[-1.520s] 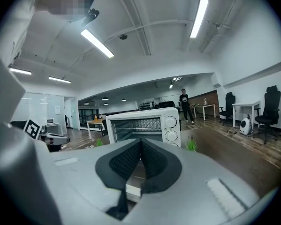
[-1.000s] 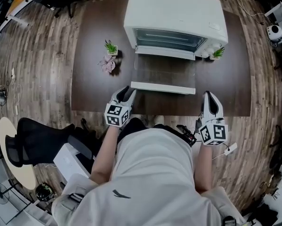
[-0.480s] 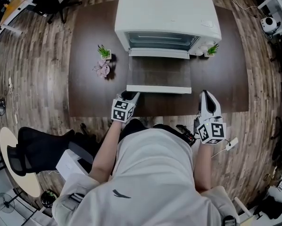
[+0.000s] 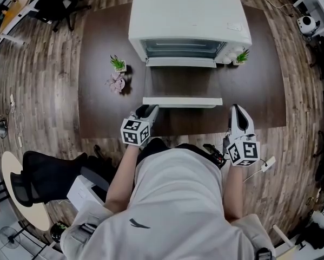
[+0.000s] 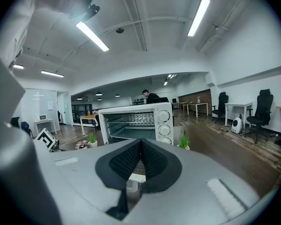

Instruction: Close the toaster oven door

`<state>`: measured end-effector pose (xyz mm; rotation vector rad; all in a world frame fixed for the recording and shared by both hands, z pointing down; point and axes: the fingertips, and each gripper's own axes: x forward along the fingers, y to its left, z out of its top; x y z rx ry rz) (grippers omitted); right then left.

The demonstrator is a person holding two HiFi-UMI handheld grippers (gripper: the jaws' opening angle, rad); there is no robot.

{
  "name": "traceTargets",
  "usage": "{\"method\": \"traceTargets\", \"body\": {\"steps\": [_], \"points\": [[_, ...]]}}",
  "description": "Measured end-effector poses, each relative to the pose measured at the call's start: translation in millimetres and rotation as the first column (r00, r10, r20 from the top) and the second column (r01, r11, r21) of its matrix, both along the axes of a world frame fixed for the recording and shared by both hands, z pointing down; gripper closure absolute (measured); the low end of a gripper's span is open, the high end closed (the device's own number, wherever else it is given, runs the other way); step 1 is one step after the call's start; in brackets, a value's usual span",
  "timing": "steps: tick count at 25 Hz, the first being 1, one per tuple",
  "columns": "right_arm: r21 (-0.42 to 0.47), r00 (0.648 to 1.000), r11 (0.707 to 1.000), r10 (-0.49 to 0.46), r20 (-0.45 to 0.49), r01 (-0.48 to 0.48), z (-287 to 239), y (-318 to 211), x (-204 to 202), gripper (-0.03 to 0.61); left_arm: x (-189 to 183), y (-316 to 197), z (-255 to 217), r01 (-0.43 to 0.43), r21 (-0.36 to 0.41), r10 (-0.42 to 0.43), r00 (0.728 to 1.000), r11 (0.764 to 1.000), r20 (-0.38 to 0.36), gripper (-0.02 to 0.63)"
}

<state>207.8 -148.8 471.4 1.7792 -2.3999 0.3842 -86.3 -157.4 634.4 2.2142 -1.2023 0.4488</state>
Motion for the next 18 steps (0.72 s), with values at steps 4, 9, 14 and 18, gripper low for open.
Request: {"method": "traceTargets", "body": {"steps": [4,9,14,18], "points": [[0.0,1.0,1.0,-0.001,0.007,0.001,2.4,-2.1,-2.4,0.577,-2.6,-12.2,-41.5,0.045,0.073,-0.037,0.994,0.996,-0.105,0.446],[-0.002,1.0,1.0,-0.01,0.014,0.01,4.5,-4.3,-9.0,0.577,-5.6,-42.1,-98.1,0.085,0.203,-0.051,0.985,0.976,-0.166,0.443],[-0.002,1.0,1.0,-0.01,0.015,0.01,4.7,-5.9,-10.9,0.577,-8.2,-82.9,-144.8,0.117,0.338,-0.055,0.981,0.934,-0.188,0.449],[-0.003,1.0,1.0,0.0,0.018,0.0,5.3,-6.5,-7.5,0.577,-9.5,-114.1,-165.4,0.119,0.406,-0.054,0.985,0.906,-0.166,0.459]]}}
